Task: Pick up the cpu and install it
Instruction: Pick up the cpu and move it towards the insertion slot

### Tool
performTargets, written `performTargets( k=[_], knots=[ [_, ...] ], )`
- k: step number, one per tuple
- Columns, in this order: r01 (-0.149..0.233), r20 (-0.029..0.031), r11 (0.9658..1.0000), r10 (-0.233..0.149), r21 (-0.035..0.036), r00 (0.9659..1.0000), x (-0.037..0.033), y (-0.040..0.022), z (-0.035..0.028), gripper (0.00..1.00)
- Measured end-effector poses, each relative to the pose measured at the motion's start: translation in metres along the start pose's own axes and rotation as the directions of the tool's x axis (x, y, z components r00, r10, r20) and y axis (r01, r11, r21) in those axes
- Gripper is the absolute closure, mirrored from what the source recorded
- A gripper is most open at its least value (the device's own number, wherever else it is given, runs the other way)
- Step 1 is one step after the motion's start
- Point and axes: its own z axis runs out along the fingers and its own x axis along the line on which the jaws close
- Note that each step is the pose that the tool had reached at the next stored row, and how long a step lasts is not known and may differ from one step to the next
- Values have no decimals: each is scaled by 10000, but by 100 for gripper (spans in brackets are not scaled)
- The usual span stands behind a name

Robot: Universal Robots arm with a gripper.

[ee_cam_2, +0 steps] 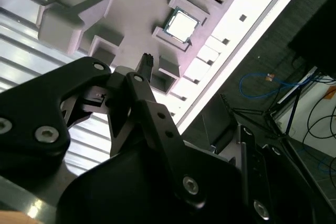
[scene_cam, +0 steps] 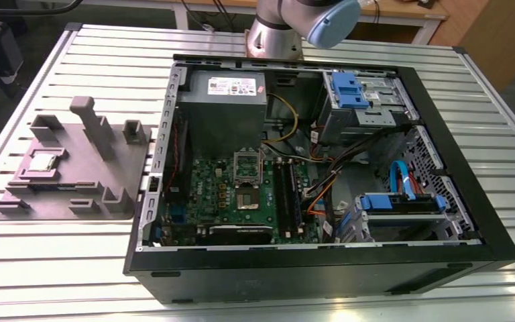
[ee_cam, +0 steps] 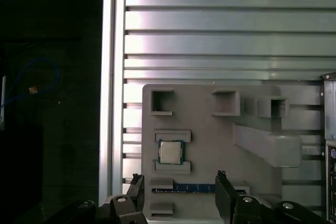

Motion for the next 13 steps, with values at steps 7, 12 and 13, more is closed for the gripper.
performTargets(
  k=[7, 12, 13],
  knots=[
    [1, -1, 10000, -1, 0, 10000, 12, -1, 3, 35],
    [0, 1, 10000, 0, -1, 10000, 12, -3, 17, 35],
    [1, 0, 10000, -1, 0, 10000, 12, -3, 19, 35]
  ],
)
